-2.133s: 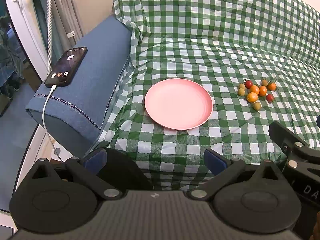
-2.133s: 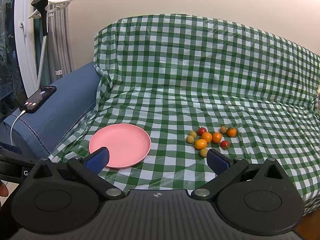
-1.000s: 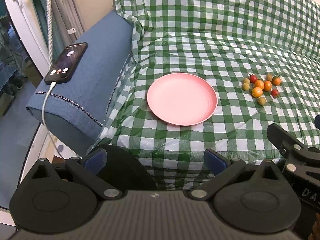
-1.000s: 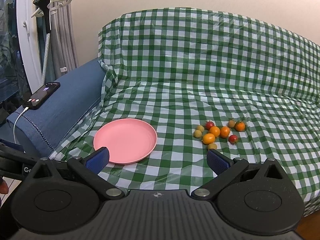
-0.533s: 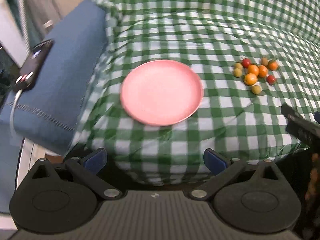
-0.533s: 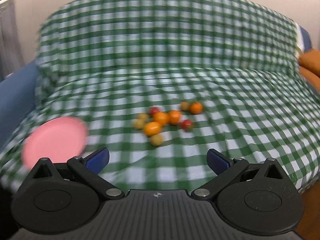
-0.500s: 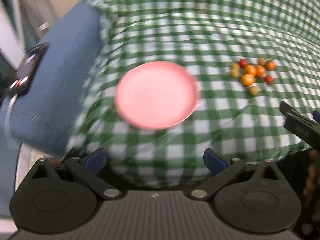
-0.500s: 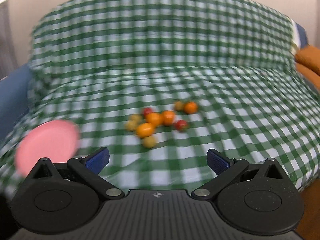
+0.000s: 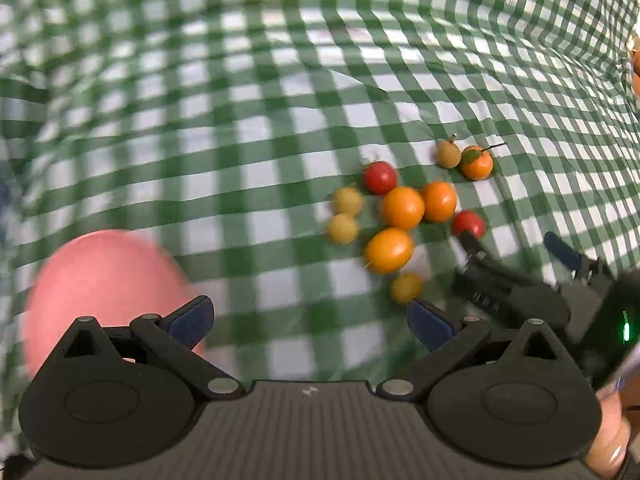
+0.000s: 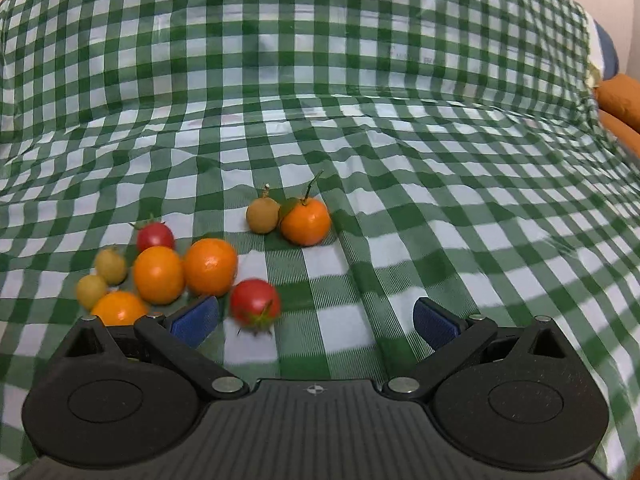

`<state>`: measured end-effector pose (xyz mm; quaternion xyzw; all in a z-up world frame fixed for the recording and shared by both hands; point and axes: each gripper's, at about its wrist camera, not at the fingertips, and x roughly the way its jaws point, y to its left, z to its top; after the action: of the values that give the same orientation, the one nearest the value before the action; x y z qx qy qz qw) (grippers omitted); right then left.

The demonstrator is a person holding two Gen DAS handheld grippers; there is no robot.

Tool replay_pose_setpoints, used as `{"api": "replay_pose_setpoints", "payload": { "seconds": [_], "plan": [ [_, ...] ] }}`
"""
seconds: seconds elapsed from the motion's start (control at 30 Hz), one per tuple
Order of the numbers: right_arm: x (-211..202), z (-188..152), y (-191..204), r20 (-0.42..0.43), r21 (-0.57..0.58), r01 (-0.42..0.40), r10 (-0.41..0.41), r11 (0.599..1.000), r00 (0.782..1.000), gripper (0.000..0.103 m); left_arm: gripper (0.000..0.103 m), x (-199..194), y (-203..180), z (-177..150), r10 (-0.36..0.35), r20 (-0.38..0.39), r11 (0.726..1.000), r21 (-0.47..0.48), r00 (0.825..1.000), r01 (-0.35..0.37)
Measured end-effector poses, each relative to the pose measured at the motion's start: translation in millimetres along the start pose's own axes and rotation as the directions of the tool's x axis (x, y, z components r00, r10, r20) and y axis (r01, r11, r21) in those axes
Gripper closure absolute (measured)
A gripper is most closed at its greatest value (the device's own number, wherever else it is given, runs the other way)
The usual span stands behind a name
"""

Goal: Organize fruits
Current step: 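Reach the right tool to the red tomato while the left tool reaches the small orange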

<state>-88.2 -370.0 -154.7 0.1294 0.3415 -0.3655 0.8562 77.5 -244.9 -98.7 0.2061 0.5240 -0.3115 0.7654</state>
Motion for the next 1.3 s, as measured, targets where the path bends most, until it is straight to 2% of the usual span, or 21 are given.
{"api": "replay_pose_setpoints", "payload": {
  "seconds": [0.07,0.13,0.17,0.2,0.27,0.43,0.47,0.53,0.57,0.6,0.63,0.73,0.77,0.8,0.83,0.97,1.07,1.13,1.2,1.27,1.3],
  "plan": [
    [12,2,1,-0.016,-0.039,-0.008,0.007,0.999,1.000,0.001,0.000,20,-9,14,-0.028,-0.034,1.000,-0.008,0.999,0.027],
    [21,4,1,-0.039,-0.071,-0.007,0.004,0.997,0.999,0.001,0.010,37,-17,26,-0.036,-0.047,0.999,-0.024,0.998,0.035],
    [24,4,1,-0.049,-0.074,-0.006,0.002,0.997,0.999,0.001,0.018,44,-21,31,-0.043,-0.060,0.999,-0.027,0.997,0.042],
    [26,4,1,-0.058,-0.069,-0.009,0.005,0.998,0.998,0.001,0.020,52,-26,35,-0.062,-0.086,0.998,-0.019,0.994,0.060],
    [28,5,1,-0.074,-0.057,-0.023,0.019,0.998,0.997,0.001,0.021,66,-33,40,-0.057,-0.125,0.998,-0.007,0.991,0.056],
    [19,2,6,-0.062,-0.076,-0.035,0.030,0.997,0.998,0.001,0.022,83,-44,45,-0.059,-0.145,0.998,0.006,0.988,0.061],
    [20,4,6,-0.055,-0.096,-0.036,0.030,0.995,0.998,0.001,0.026,87,-46,45,-0.061,-0.156,0.998,0.003,0.986,0.062],
    [18,5,11,-0.045,-0.134,-0.059,0.053,0.989,0.998,0.011,0.048,96,-44,47,-0.053,-0.182,0.998,0.005,0.982,0.055],
    [16,4,13,-0.037,-0.141,-0.077,0.073,0.987,0.997,0.031,0.060,98,-44,46,-0.050,-0.198,0.999,0.001,0.979,0.051],
    [19,5,14,-0.033,-0.137,-0.113,0.109,0.984,0.993,0.060,0.064,99,-45,45,-0.035,-0.193,0.999,-0.008,0.980,0.035],
    [18,6,13,-0.032,-0.131,-0.148,0.145,0.980,0.989,0.071,0.065,98,-44,44,-0.024,-0.179,1.000,-0.014,0.984,0.022],
    [19,9,13,-0.028,-0.131,-0.141,0.138,0.981,0.990,0.072,0.071,90,-40,41,-0.038,-0.152,0.999,-0.032,0.988,0.033],
    [19,11,11,-0.014,-0.111,-0.125,0.125,0.986,0.992,0.072,0.077,85,-39,40,-0.046,-0.142,0.998,-0.040,0.989,0.041],
    [18,11,10,0.005,-0.090,-0.101,0.102,0.991,0.995,0.072,0.097,77,-36,40,-0.055,-0.137,0.998,-0.042,0.989,0.049],
    [16,15,4,0.024,-0.066,-0.074,0.076,0.995,0.997,0.072,0.099,71,-35,40,-0.057,-0.127,0.998,-0.041,0.990,0.052],
    [22,23,-14,0.034,0.035,-0.001,-0.001,0.999,0.999,0.072,0.099,36,-27,35,-0.029,-0.035,1.000,-0.001,0.999,0.029],
    [25,29,-18,-0.005,0.067,0.008,-0.008,0.998,1.000,0.072,0.094,35,-21,35,-0.039,-0.045,0.999,-0.010,0.998,0.039],
    [28,24,-20,-0.006,0.076,0.005,-0.004,0.997,1.000,0.072,0.079,38,-15,42,-0.085,-0.062,0.995,-0.047,0.994,0.082],
    [28,25,-20,-0.010,0.071,0.001,0.000,0.998,1.000,0.072,0.049,42,-12,49,-0.100,-0.059,0.990,-0.101,0.993,0.094],
    [30,6,-14,-0.008,0.069,-0.006,0.006,0.998,1.000,0.072,0.041,50,-14,58,-0.094,-0.050,0.985,-0.148,0.994,0.086],
    [28,1,-16,-0.008,0.068,-0.007,0.008,0.998,1.000,0.072,0.041,54,-14,61,-0.093,-0.054,0.982,-0.172,0.994,0.082]
  ]
}}
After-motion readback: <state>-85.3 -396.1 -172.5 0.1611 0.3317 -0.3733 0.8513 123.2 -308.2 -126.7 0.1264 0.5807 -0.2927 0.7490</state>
